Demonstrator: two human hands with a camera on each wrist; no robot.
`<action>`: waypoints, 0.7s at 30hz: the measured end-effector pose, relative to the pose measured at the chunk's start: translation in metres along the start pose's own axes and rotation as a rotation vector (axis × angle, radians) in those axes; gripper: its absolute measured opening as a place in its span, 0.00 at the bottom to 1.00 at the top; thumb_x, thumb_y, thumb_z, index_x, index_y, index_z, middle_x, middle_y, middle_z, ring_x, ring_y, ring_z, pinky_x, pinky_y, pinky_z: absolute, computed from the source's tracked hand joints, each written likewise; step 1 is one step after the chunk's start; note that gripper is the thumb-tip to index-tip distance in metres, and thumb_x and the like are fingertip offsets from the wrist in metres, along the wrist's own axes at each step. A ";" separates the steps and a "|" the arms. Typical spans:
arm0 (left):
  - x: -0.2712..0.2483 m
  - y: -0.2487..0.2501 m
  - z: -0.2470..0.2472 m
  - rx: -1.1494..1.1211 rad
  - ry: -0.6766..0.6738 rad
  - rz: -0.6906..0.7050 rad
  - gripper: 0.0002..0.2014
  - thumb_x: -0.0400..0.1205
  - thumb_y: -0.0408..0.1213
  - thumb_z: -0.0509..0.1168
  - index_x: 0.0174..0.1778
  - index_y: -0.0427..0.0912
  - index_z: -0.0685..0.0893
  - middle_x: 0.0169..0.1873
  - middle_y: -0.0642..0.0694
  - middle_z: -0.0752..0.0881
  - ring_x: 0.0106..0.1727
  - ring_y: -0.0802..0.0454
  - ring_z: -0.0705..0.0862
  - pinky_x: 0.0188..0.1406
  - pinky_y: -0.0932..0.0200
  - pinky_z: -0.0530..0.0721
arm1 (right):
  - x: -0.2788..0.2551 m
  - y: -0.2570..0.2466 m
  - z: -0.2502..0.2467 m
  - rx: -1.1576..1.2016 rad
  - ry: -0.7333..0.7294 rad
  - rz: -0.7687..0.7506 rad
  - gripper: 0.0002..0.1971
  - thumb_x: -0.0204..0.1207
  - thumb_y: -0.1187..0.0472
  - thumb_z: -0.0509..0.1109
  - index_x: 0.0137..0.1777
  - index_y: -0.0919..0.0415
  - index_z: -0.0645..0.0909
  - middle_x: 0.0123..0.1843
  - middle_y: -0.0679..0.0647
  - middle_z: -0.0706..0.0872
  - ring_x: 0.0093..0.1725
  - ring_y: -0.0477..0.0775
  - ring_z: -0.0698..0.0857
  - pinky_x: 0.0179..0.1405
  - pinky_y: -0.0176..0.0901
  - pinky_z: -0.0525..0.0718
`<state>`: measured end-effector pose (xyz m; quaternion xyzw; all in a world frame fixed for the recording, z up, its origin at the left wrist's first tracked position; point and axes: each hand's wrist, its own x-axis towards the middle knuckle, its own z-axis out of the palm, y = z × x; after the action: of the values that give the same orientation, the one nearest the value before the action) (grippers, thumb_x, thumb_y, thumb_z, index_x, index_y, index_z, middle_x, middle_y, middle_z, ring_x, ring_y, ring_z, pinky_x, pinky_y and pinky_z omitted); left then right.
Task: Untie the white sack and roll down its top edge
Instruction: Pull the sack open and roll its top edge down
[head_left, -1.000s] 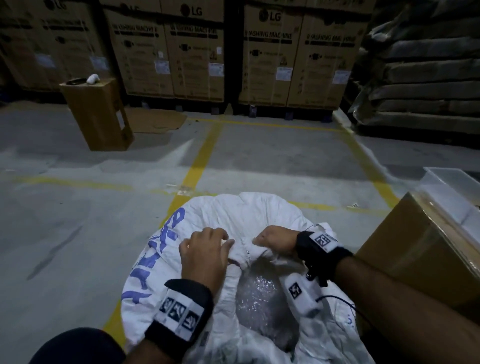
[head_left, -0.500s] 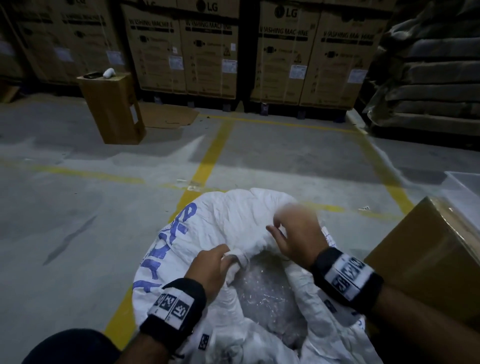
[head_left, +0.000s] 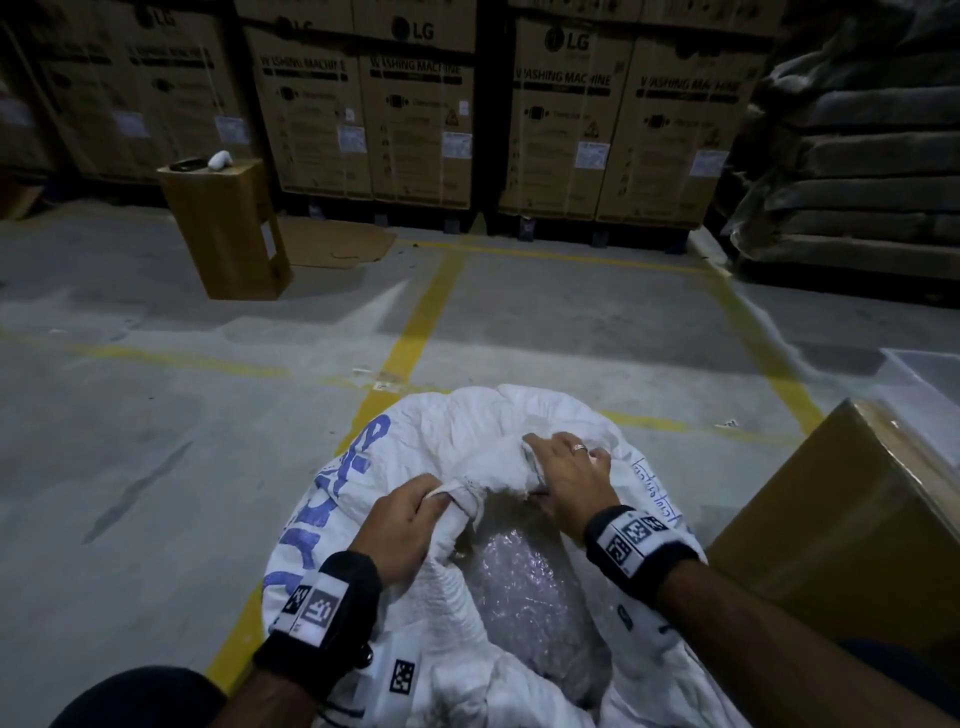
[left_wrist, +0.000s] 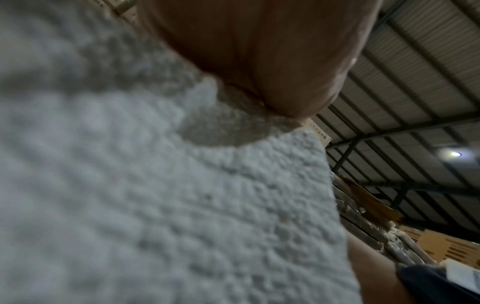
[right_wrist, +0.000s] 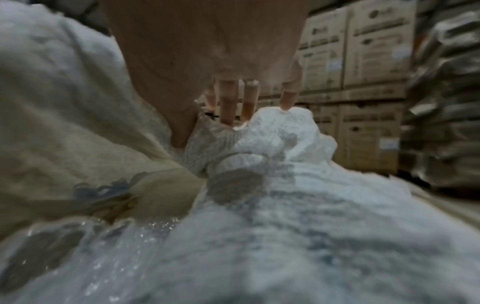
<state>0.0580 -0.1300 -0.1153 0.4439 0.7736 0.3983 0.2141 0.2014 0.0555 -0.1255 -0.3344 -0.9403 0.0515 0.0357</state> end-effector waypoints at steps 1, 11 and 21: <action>-0.001 -0.002 0.000 -0.027 0.000 -0.004 0.05 0.85 0.41 0.58 0.47 0.50 0.79 0.40 0.51 0.86 0.46 0.53 0.84 0.52 0.56 0.79 | 0.003 0.002 0.001 0.014 -0.027 0.024 0.32 0.74 0.48 0.69 0.77 0.47 0.62 0.71 0.51 0.76 0.74 0.57 0.68 0.69 0.62 0.64; -0.001 -0.008 -0.002 -0.017 -0.081 0.077 0.07 0.80 0.47 0.62 0.43 0.63 0.85 0.45 0.61 0.89 0.50 0.68 0.84 0.53 0.71 0.79 | -0.001 0.038 -0.006 0.216 0.012 0.025 0.20 0.68 0.47 0.52 0.53 0.51 0.79 0.56 0.52 0.85 0.68 0.55 0.76 0.69 0.56 0.58; 0.002 -0.014 0.013 0.023 -0.027 0.114 0.23 0.70 0.59 0.57 0.56 0.54 0.84 0.51 0.59 0.87 0.54 0.65 0.83 0.59 0.61 0.81 | 0.016 0.036 -0.008 -0.016 -0.292 -0.066 0.12 0.73 0.48 0.68 0.54 0.49 0.83 0.66 0.51 0.77 0.67 0.60 0.74 0.61 0.56 0.72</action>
<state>0.0586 -0.1267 -0.1340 0.4949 0.7488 0.3948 0.1963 0.2125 0.0942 -0.1214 -0.2928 -0.9463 0.0910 -0.1022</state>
